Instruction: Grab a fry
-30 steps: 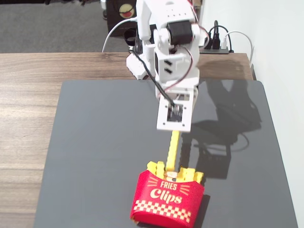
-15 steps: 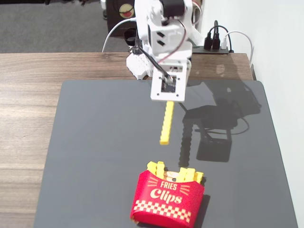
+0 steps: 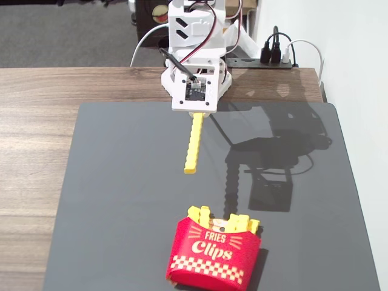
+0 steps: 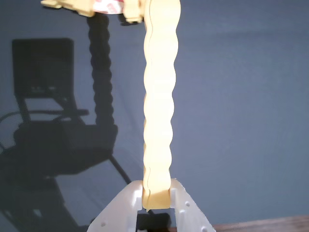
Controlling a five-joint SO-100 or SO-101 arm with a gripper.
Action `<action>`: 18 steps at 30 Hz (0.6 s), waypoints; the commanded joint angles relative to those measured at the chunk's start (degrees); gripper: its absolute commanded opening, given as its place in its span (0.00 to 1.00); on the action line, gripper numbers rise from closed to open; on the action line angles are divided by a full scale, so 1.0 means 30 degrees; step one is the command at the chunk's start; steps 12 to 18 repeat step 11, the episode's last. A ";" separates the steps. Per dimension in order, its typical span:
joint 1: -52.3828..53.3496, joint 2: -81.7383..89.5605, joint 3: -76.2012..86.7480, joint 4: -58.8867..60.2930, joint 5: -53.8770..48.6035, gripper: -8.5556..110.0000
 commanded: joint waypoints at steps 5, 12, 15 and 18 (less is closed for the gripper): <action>0.0059 -0.0088 -0.1289 0.0000 -0.0264 0.08; 0.0322 -0.0322 -0.1260 -0.0088 -0.0498 0.08; 0.0322 -0.0322 -0.1260 -0.0088 -0.0498 0.08; 0.0322 -0.0322 -0.1260 -0.0088 -0.0498 0.08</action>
